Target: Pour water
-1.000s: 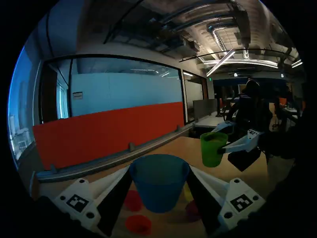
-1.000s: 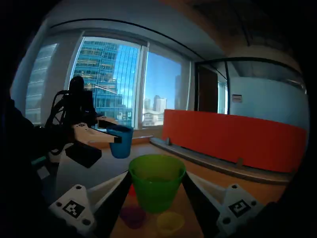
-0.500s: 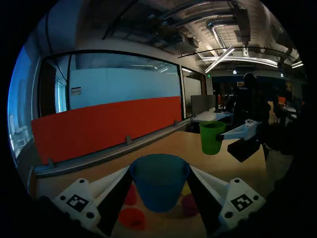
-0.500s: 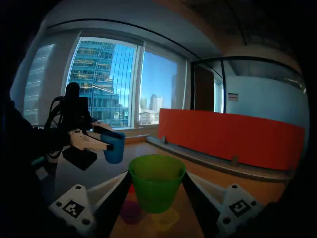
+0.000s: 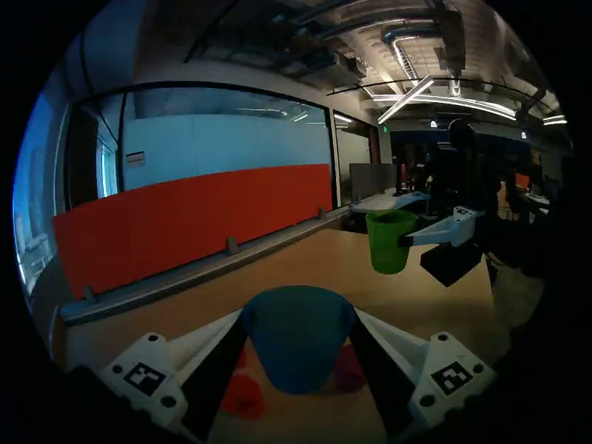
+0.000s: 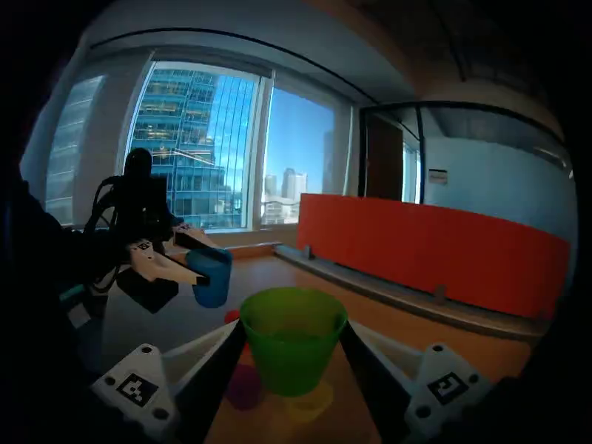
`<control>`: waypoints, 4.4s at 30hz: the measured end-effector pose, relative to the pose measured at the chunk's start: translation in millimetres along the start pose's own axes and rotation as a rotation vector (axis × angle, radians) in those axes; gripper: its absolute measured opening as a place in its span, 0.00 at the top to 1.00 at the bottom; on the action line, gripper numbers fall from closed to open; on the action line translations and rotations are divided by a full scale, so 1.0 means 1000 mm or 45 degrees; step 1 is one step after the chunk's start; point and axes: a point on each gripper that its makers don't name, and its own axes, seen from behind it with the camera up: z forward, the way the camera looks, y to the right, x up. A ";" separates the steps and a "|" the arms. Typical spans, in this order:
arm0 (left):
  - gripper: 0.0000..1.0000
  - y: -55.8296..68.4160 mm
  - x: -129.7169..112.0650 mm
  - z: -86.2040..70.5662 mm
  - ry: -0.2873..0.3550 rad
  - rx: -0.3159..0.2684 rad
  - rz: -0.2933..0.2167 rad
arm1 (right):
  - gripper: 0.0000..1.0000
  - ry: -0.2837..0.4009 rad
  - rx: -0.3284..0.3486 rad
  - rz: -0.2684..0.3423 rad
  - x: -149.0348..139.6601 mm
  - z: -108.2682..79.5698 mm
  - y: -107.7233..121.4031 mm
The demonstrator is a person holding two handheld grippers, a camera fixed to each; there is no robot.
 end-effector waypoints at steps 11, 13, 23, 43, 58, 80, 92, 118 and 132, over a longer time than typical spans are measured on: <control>0.11 0.009 -0.024 0.002 -0.095 -0.043 0.033 | 0.10 -0.066 0.025 0.023 -0.014 -0.004 -0.003; 0.11 0.010 -0.028 0.002 -0.112 -0.051 0.038 | 0.10 -0.088 0.033 0.020 -0.019 -0.004 -0.005; 0.11 0.015 -0.052 0.006 -0.200 -0.074 0.056 | 0.10 -0.190 0.066 0.012 -0.042 -0.004 -0.011; 0.10 0.019 -0.100 0.007 -0.385 -0.126 0.062 | 0.10 -0.366 0.149 -0.018 -0.080 -0.005 -0.020; 0.11 0.026 -0.126 0.013 -0.476 -0.175 0.056 | 0.09 -0.486 0.198 -0.035 -0.112 -0.008 -0.025; 0.10 0.029 -0.153 0.028 -0.529 -0.217 0.046 | 0.10 -0.601 0.239 -0.039 -0.152 -0.011 -0.029; 0.11 0.030 -0.167 0.035 -0.545 -0.237 0.031 | 0.10 -0.640 0.255 -0.026 -0.172 -0.009 -0.032; 0.11 0.030 -0.185 0.034 -0.568 -0.244 0.034 | 0.09 -0.670 0.252 -0.017 -0.191 -0.005 -0.033; 0.11 0.028 -0.193 0.029 -0.611 -0.241 0.043 | 0.09 -0.687 0.240 -0.018 -0.204 -0.005 -0.031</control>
